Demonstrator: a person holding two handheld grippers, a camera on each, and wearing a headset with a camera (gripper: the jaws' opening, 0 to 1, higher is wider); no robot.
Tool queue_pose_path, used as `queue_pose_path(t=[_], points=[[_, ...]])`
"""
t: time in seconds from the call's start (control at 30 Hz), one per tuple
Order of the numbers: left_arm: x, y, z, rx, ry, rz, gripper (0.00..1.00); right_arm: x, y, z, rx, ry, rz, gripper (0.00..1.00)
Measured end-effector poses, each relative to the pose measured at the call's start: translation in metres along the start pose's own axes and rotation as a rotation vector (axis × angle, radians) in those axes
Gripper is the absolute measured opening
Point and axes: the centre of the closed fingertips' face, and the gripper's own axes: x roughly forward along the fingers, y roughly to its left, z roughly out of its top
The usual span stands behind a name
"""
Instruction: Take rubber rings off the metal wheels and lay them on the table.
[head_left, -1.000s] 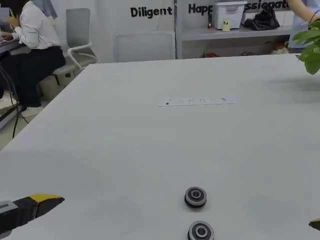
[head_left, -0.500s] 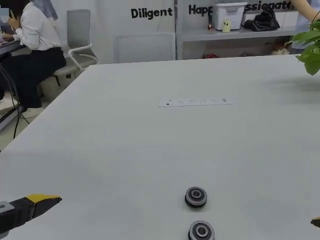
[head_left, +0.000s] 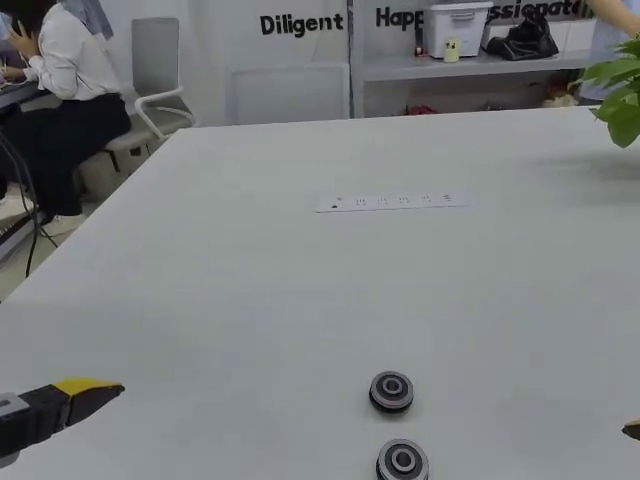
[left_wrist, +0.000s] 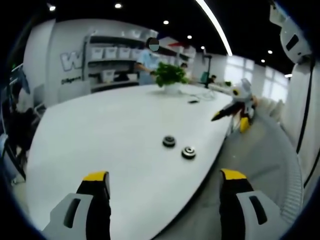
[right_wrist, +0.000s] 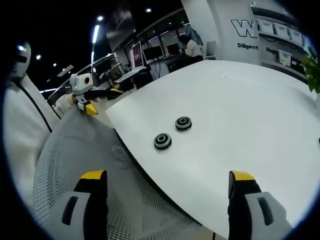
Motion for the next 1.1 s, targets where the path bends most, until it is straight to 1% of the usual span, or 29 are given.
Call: queue_pose_path(t=[0.03,0.13,0.23,0.4,0.43,0.5,0.53,0.67,0.73,0.77,0.83,0.93,0.97,1.0,1.03,1.1], points=[[0.001,0.0,-0.001,0.003,0.0,0.001,0.92,0.0,-0.001,0.002,0.0,-0.005,-0.002,0.97],[0.003,0.002,0.0,0.02,0.008,0.008,0.92,-0.001,-0.002,0.008,-0.005,-0.02,-0.005,0.97],[0.003,-0.003,0.01,0.034,-0.007,-0.008,0.92,-0.001,-0.003,0.014,-0.017,-0.029,-0.007,0.96],[0.006,-0.013,0.031,0.07,-0.029,-0.02,0.92,-0.001,-0.004,0.027,-0.048,-0.035,-0.001,0.91],[0.007,-0.014,0.034,0.075,-0.032,-0.022,0.92,-0.001,-0.005,0.032,-0.054,-0.042,-0.002,0.91],[0.011,-0.012,0.031,0.085,-0.033,-0.028,0.92,-0.001,-0.005,0.039,-0.07,-0.053,0.0,0.9],[0.012,-0.012,0.033,0.09,-0.031,-0.031,0.92,-0.001,-0.005,0.042,-0.077,-0.056,0.001,0.9],[0.014,-0.014,0.043,0.114,-0.035,-0.04,0.92,0.001,-0.005,0.057,-0.109,-0.08,0.007,0.88],[0.015,-0.015,0.05,0.125,-0.045,-0.047,0.92,0.002,-0.005,0.064,-0.123,-0.088,0.01,0.87],[0.016,-0.015,0.054,0.131,-0.051,-0.05,0.92,0.002,-0.005,0.066,-0.129,-0.091,0.01,0.87],[0.017,-0.013,0.058,0.148,-0.056,-0.057,0.91,0.003,-0.007,0.072,-0.147,-0.091,0.007,0.85],[0.02,-0.006,0.069,0.167,-0.059,-0.054,0.91,0.003,-0.008,0.083,-0.184,-0.091,0.006,0.83],[0.02,-0.005,0.071,0.169,-0.062,-0.053,0.91,0.003,-0.008,0.086,-0.193,-0.095,0.007,0.83],[0.022,-0.002,0.076,0.178,-0.071,-0.051,0.91,0.002,-0.007,0.091,-0.204,-0.101,0.01,0.82],[0.023,-0.001,0.08,0.183,-0.078,-0.052,0.91,0.002,-0.007,0.093,-0.207,-0.103,0.011,0.82],[0.026,0.0,0.089,0.196,-0.094,-0.058,0.9,0.002,-0.01,0.102,-0.224,-0.114,0.012,0.8]])
